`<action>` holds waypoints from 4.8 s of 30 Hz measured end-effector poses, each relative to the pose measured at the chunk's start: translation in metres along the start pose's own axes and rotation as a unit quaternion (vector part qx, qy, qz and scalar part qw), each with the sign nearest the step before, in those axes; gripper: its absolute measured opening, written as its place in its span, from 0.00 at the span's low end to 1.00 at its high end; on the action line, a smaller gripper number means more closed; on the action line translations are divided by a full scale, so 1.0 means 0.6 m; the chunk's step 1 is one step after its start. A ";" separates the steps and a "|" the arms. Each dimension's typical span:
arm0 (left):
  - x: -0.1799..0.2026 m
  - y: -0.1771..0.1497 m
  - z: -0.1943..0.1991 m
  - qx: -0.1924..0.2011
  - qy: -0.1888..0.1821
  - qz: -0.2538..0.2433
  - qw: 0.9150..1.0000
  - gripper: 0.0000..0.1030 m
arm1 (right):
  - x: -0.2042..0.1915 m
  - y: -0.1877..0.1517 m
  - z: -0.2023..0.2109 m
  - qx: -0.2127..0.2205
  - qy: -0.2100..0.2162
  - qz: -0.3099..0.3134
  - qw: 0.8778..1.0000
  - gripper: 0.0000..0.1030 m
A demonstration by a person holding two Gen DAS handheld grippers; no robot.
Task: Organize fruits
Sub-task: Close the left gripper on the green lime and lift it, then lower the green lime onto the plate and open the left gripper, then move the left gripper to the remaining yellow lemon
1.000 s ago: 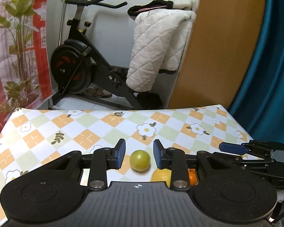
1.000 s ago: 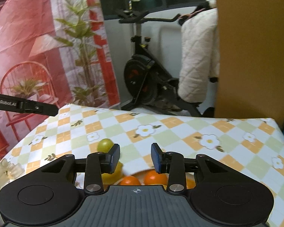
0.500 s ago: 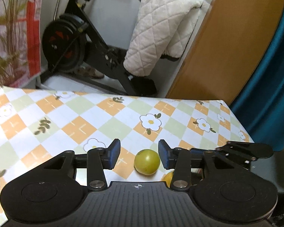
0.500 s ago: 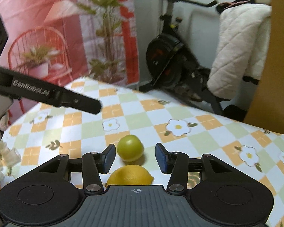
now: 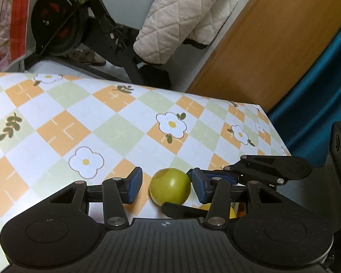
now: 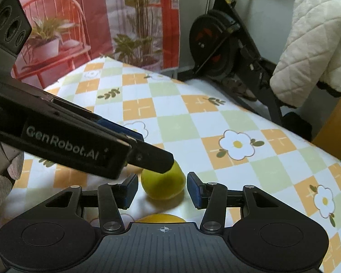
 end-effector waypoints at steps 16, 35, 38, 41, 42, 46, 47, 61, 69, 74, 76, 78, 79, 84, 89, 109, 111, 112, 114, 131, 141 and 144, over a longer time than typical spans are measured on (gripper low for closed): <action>0.002 -0.011 -0.029 -0.013 -0.014 0.007 1.000 0.46 | 0.007 0.003 -0.019 -0.011 -0.002 -0.010 1.000 0.42; 0.066 -0.007 0.074 0.032 0.005 -0.040 0.999 0.46 | -0.030 -0.004 0.088 0.057 -0.013 -0.004 0.998 0.42; 0.086 -0.010 0.090 0.039 0.007 -0.050 0.998 0.46 | -0.037 -0.013 0.115 0.070 -0.016 -0.006 0.997 0.42; 0.107 -0.014 0.100 0.041 0.006 -0.059 0.997 0.46 | -0.039 -0.025 0.140 0.081 -0.019 -0.011 0.996 0.42; 0.114 -0.017 0.103 0.041 0.006 -0.062 0.997 0.46 | -0.039 -0.030 0.147 0.083 -0.020 -0.014 0.996 0.42; 0.144 -0.031 0.112 0.042 0.004 -0.077 0.996 0.46 | -0.037 -0.054 0.178 0.093 -0.025 -0.021 0.995 0.42; 0.153 -0.033 0.114 0.041 0.004 -0.080 0.996 0.46 | -0.036 -0.060 0.186 0.095 -0.026 -0.023 0.995 0.42; 0.271 -0.081 0.089 0.028 -0.024 -0.119 0.992 0.46 | 0.011 -0.166 0.272 0.112 -0.057 -0.064 0.990 0.42; 0.317 -0.104 0.068 0.011 -0.032 -0.148 0.988 0.45 | 0.039 -0.222 0.289 0.112 -0.062 -0.099 0.987 0.42; 0.341 -0.111 0.049 0.000 -0.030 -0.159 0.987 0.44 | 0.062 -0.246 0.290 0.116 -0.066 -0.122 0.984 0.42; 0.348 -0.112 0.040 -0.005 -0.028 -0.164 0.986 0.44 | 0.071 -0.256 0.290 0.117 -0.065 -0.130 0.982 0.42; 0.353 -0.113 0.033 -0.011 -0.026 -0.168 0.985 0.44 | 0.080 -0.262 0.288 0.119 -0.066 -0.135 0.981 0.42; 0.356 -0.113 0.028 -0.014 -0.024 -0.170 0.985 0.44 | 0.085 -0.266 0.286 0.120 -0.066 -0.138 0.981 0.42; 0.365 -0.113 0.009 -0.025 -0.015 -0.178 0.984 0.44 | 0.105 -0.280 0.277 0.120 -0.059 -0.153 0.979 0.42; 0.365 -0.111 -0.007 -0.032 -0.008 -0.179 0.983 0.44 | 0.120 -0.286 0.263 0.118 -0.055 -0.162 0.978 0.42; 0.359 -0.101 -0.031 -0.032 -0.004 -0.165 0.986 0.44 | 0.136 -0.270 0.226 0.096 -0.068 -0.165 0.979 0.42; 0.358 -0.101 -0.031 -0.031 -0.005 -0.164 0.986 0.44 | 0.135 -0.270 0.225 0.096 -0.069 -0.167 0.979 0.42; 0.358 -0.101 -0.031 -0.030 -0.005 -0.164 0.986 0.44 | 0.135 -0.269 0.225 0.095 -0.070 -0.167 0.979 0.42; 0.357 -0.102 -0.029 -0.028 -0.005 -0.163 0.986 0.44 | 0.134 -0.268 0.225 0.092 -0.072 -0.166 0.979 0.43; 0.340 -0.086 0.043 0.021 0.000 -0.154 0.988 0.50 | 0.097 -0.239 0.272 0.109 -0.094 -0.132 0.981 0.50; 0.300 -0.081 0.099 0.057 0.010 -0.140 0.988 0.50 | 0.061 -0.218 0.287 0.119 -0.099 -0.107 0.982 0.50; 0.278 -0.078 0.119 0.068 0.019 -0.134 0.989 0.50 | 0.046 -0.209 0.286 0.121 -0.095 -0.096 0.983 0.50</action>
Point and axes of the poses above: each gripper's, at about its wrist camera, not at the fingertips, and z roughly against the way its jaws point, x to its right, y to its top, the point moved 1 cm from there along -z, roughly the way its jaws point, and after that the axes turned 11 degrees about y, right-handed, at the moved point
